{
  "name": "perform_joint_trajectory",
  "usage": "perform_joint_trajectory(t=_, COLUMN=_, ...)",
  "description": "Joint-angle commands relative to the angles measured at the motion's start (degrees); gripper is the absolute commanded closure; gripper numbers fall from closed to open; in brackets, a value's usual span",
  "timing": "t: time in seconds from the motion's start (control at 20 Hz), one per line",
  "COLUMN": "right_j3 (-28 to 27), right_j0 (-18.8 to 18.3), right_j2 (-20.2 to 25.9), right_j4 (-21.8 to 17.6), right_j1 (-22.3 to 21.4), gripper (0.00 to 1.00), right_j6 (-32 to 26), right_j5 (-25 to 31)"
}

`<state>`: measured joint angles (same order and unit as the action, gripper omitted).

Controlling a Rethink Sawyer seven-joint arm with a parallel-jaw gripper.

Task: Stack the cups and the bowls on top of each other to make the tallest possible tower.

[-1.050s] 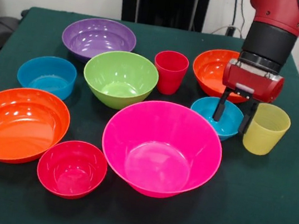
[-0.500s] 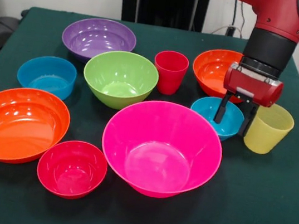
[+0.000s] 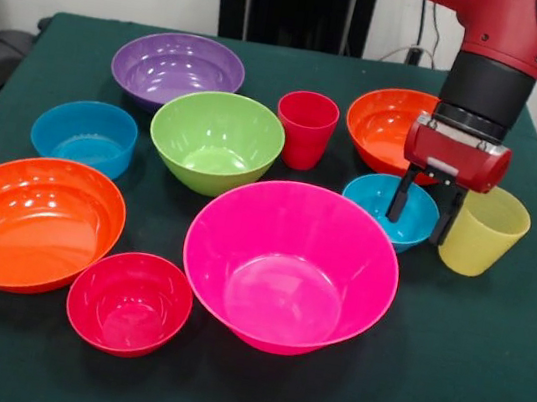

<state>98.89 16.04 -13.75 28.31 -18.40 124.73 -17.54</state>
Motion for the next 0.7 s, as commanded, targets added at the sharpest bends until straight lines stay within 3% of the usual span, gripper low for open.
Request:
perform_joint_trajectory(t=0.05, right_j3=-1.4, right_j0=1.08, right_j2=3.57, right_j4=2.8, right_j1=0.65, gripper=0.0, right_j6=10.0, right_j5=0.35)
perform_joint_trajectory(t=0.45, right_j3=-1.22, right_j0=0.81, right_j2=3.4, right_j4=1.88, right_j1=0.24, gripper=0.0, right_j6=9.62, right_j5=0.33)
perform_joint_trajectory(t=0.7, right_j3=-1.42, right_j0=1.24, right_j2=0.88, right_j4=0.88, right_j1=-1.74, gripper=0.0, right_j6=5.91, right_j5=5.43)
